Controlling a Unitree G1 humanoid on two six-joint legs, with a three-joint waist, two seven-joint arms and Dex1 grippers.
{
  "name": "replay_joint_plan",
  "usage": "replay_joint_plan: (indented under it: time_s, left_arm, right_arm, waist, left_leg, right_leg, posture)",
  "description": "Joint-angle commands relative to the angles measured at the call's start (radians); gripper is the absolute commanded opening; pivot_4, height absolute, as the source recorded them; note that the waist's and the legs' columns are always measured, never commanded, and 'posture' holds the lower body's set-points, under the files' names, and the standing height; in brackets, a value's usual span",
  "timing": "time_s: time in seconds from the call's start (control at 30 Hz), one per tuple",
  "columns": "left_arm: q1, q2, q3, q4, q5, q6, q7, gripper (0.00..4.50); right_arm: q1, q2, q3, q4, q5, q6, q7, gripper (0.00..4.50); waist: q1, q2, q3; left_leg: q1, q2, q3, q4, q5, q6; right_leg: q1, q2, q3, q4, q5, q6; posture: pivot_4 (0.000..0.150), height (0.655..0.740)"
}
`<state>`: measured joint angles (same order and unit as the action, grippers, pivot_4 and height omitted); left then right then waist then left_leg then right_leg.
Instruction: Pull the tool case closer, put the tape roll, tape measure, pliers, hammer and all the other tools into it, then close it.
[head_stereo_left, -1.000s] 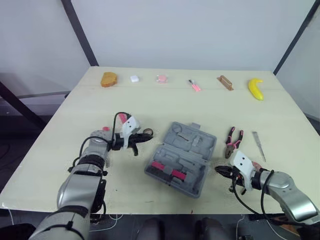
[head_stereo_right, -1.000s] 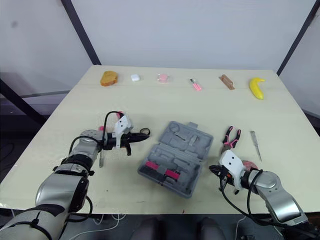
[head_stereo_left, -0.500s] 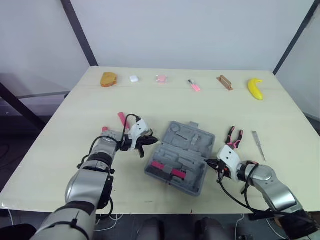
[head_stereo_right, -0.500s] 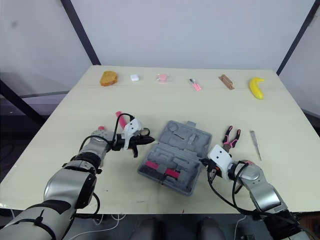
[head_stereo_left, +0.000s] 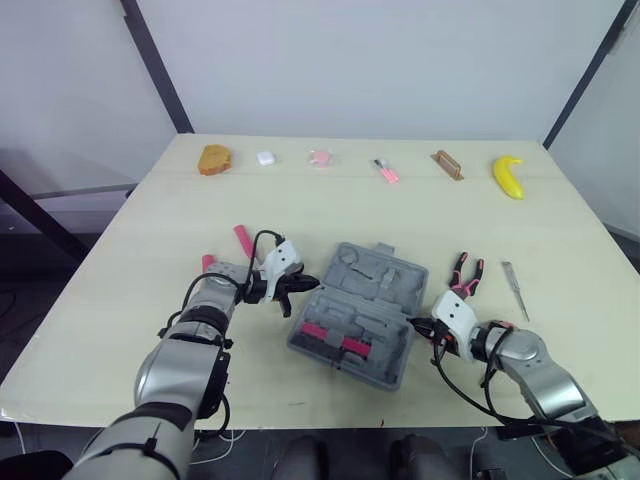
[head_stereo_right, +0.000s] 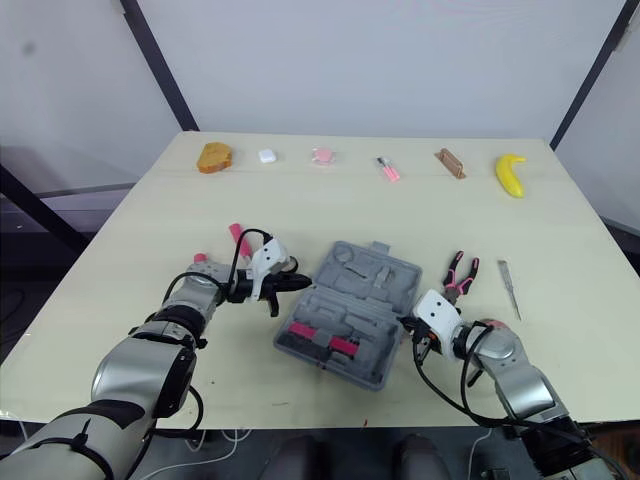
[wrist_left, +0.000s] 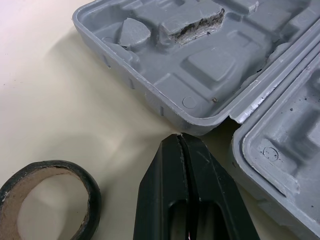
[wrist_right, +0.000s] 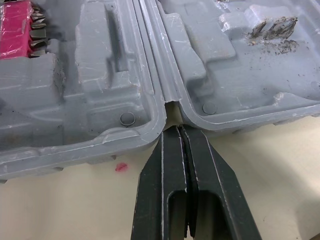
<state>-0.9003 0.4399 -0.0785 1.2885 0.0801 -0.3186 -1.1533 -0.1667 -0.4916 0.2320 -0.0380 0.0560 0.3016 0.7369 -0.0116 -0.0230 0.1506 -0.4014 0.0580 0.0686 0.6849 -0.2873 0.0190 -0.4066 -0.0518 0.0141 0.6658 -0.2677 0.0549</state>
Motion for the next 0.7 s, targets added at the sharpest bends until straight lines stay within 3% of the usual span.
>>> replay_joint_plan:
  time_s: [0.03,0.47,0.7]
  left_arm:
    - [-0.013,-0.003,0.007,0.007,0.010,-0.005,0.000,0.04]
    - [0.004,-0.038,0.015,0.001,0.006,0.002,-0.043,0.04]
    - [0.027,-0.022,0.002,-0.028,0.010,0.024,-0.145,0.04]
  right_arm:
    - [-0.015,0.003,-0.007,-0.018,0.001,-0.020,0.004,0.01]
    - [-0.010,-0.003,-0.013,-0.021,-0.002,-0.027,0.009,0.01]
    - [-0.011,-0.020,-0.017,-0.025,0.018,-0.041,0.058,0.01]
  waist:
    - [0.000,0.000,0.000]
    - [0.001,0.000,0.000]
    - [0.000,0.000,0.000]
  left_leg:
    - [0.000,0.000,0.000,0.000,0.000,0.000]
    - [0.000,0.000,0.000,0.000,0.000,0.000]
    - [0.000,0.000,0.000,0.000,0.000,0.000]
  right_leg:
    - [0.000,0.000,0.000,0.000,0.000,0.000]
    - [0.000,0.000,0.000,0.000,0.000,0.000]
    - [0.000,0.000,0.000,0.000,0.000,0.000]
  posture:
    - [0.150,0.7400]
    - [0.150,0.7400]
    - [0.150,0.7400]
